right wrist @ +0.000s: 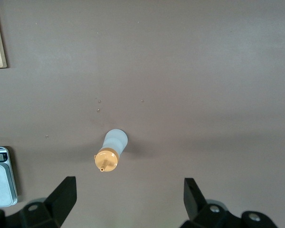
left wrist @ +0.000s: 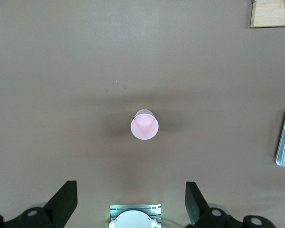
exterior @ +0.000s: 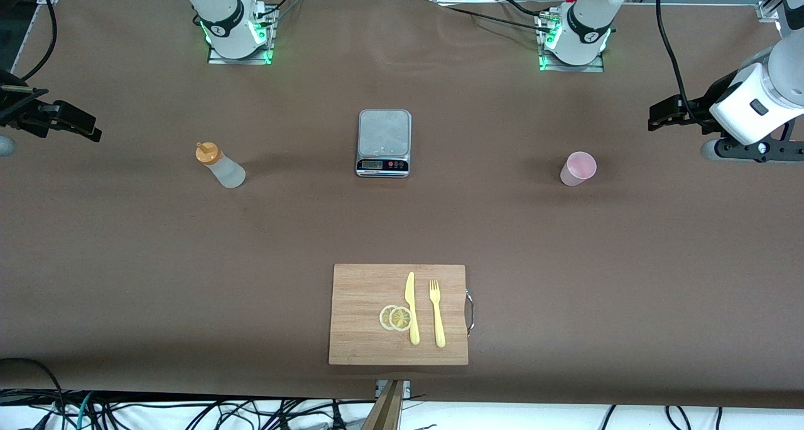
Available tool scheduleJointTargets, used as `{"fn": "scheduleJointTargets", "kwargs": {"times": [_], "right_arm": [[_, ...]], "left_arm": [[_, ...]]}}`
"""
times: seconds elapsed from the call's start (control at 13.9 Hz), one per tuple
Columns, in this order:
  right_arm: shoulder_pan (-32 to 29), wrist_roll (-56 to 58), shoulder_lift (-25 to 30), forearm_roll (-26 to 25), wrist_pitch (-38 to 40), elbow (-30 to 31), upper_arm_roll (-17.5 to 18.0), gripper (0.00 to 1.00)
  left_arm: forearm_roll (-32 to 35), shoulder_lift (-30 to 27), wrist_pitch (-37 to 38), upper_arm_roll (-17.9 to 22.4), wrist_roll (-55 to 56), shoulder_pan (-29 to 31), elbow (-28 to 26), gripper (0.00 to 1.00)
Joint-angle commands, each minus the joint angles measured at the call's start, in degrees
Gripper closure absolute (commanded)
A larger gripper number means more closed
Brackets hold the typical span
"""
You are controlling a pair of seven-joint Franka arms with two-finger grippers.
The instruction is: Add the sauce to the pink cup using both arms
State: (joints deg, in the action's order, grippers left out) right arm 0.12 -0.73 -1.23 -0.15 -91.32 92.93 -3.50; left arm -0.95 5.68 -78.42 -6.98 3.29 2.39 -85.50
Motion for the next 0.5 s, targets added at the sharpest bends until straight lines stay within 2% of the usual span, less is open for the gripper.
{"fn": "scheduleJointTargets", "kwargs": {"times": [0.0, 0.43], "right_arm": [[-0.38, 0.82, 0.52, 0.77, -0.35, 0.59, 0.42, 0.00], [-0.38, 0.82, 0.52, 0.77, -0.44, 0.50, 1.13, 0.00]], "left_arm": [[1.13, 0.29, 0.72, -0.75, 0.40, 0.34, 1.21, 0.00], [1.13, 0.29, 0.72, -0.66, 0.40, 0.34, 1.21, 0.00]]}}
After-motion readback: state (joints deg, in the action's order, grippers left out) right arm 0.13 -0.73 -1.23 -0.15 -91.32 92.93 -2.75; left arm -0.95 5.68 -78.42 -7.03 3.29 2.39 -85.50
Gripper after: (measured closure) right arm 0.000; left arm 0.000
